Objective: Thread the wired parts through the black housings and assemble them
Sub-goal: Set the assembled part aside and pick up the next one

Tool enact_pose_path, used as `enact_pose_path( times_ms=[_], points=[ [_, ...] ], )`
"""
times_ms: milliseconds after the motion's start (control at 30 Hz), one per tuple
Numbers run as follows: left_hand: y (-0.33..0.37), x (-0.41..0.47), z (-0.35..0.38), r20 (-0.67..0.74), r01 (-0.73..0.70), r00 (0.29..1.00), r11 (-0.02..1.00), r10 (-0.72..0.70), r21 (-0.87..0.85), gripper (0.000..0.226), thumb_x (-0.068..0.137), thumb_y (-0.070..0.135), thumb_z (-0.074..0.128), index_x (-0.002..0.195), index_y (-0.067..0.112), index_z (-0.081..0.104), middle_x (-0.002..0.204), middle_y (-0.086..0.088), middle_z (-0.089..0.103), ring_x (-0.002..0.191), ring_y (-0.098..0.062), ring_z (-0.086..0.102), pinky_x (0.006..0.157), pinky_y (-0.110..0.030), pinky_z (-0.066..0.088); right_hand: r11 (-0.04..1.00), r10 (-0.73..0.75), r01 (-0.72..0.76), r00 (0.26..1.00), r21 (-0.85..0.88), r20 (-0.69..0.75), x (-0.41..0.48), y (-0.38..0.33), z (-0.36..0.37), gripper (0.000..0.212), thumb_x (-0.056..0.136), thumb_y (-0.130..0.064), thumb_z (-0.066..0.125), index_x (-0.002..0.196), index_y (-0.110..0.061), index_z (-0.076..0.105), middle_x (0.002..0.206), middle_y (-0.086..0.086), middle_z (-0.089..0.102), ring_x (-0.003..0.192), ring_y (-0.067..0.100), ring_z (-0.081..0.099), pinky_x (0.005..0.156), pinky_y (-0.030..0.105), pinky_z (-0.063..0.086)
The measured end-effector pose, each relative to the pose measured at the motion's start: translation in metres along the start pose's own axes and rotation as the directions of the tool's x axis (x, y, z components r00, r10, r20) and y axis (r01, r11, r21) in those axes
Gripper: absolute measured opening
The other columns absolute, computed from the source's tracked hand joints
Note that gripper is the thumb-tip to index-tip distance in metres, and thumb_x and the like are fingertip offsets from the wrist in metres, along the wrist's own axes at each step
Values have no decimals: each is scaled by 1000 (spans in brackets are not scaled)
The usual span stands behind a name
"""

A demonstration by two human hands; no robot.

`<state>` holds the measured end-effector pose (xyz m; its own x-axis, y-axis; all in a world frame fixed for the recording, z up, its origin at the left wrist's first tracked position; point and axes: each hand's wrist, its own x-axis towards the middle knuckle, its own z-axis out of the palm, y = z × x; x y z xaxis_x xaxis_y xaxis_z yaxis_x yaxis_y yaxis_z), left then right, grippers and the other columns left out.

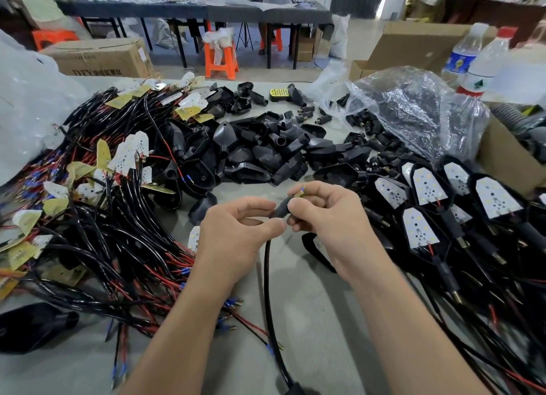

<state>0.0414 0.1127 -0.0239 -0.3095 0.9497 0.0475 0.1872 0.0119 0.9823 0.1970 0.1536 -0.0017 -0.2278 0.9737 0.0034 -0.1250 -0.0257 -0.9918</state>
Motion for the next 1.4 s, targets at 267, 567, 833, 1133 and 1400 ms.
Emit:
enact_pose_path(
  times_ms=[267, 567, 833, 1133, 1400],
  points=[
    [6, -7, -2, 40, 8, 999, 998, -11, 62, 34, 73, 18, 88, 95, 43, 81, 84, 17, 79, 81, -1, 75, 68, -8, 52, 988, -79, 66, 993, -140, -91, -1, -2, 3, 22, 92, -10, 65, 76, -13, 79, 72, 8, 73, 61, 13, 61, 59, 24, 50],
    [13, -10, 5, 119, 94, 989, 995, -89, -34, 35, 80, 8, 82, 86, 43, 81, 81, 0, 80, 77, -10, 74, 84, -30, 55, 970, -203, 167, 956, -177, -213, 2, 3, 8, 20, 91, -25, 63, 82, -22, 81, 76, 9, 73, 65, 12, 60, 63, 32, 50],
    [14, -3, 1, -65, 191, 971, 911, -230, -365, 18, 92, -6, 66, 101, 9, 64, 88, -13, 79, 71, -19, 77, 60, -21, 58, 905, -139, 49, 973, -422, -186, -2, 3, 4, 28, 86, -37, 56, 74, -16, 71, 62, 1, 71, 47, 14, 63, 52, 31, 48],
    [17, -5, -1, -15, 165, 983, 906, -185, -389, 27, 94, -8, 60, 104, 17, 66, 86, -6, 79, 71, -20, 76, 57, -24, 59, 894, -52, 10, 995, -448, -82, -5, 7, 17, 23, 86, -8, 70, 102, -24, 67, 70, 5, 75, 71, 28, 72, 74, 35, 60],
    [18, -7, 1, -93, 118, 983, 936, -157, -330, 25, 102, 21, 59, 90, 22, 81, 94, -1, 80, 92, -16, 76, 78, -24, 60, 917, -129, 75, 985, -392, -112, -7, 11, 23, 85, 88, 1, 67, 156, -35, 31, 80, -4, 77, 80, 16, 73, 90, 39, 58]
  ],
)
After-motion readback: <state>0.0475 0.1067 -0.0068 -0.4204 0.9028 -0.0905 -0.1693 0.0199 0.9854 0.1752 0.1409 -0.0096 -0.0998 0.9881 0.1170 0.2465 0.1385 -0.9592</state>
